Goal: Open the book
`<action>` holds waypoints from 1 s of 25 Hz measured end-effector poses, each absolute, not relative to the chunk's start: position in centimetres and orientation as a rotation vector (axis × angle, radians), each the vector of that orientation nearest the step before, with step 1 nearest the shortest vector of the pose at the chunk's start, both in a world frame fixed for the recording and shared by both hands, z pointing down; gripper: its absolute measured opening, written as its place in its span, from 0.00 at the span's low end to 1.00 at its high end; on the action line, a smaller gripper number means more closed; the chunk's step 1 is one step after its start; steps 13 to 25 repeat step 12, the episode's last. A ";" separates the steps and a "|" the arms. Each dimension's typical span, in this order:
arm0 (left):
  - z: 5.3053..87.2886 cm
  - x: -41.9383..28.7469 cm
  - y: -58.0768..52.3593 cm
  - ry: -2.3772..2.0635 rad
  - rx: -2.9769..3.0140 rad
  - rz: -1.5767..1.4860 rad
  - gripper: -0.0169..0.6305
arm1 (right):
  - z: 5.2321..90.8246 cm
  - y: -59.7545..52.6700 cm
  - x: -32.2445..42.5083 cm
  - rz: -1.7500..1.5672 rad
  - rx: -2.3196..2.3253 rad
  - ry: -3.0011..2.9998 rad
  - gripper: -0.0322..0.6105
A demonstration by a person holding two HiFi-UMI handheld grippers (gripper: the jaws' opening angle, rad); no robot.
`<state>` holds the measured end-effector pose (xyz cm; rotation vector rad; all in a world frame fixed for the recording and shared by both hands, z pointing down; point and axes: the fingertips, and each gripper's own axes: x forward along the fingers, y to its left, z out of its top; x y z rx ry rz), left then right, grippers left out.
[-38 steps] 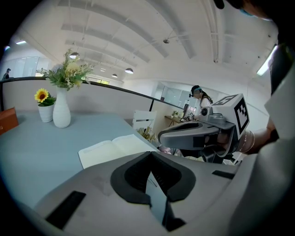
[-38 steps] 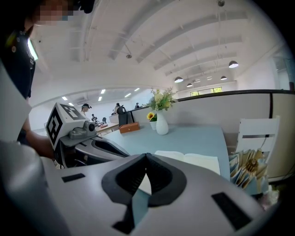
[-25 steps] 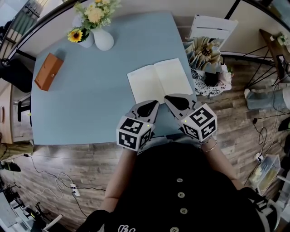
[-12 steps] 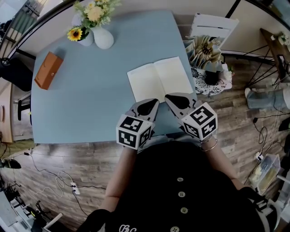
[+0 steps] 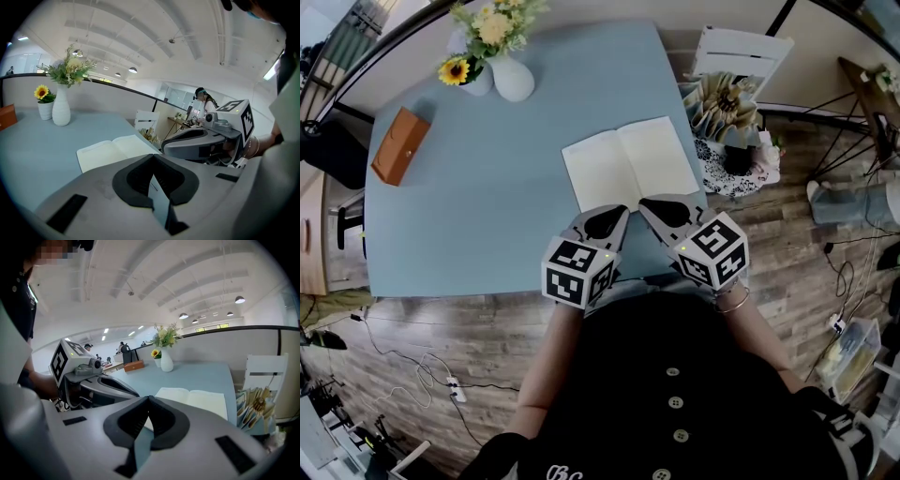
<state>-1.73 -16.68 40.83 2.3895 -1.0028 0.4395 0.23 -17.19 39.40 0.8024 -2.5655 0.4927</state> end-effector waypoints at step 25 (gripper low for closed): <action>41.0 -1.4 -16.8 -1.013 2.384 0.458 0.05 | 39.4 -17.2 0.8 0.492 0.805 -2.568 0.05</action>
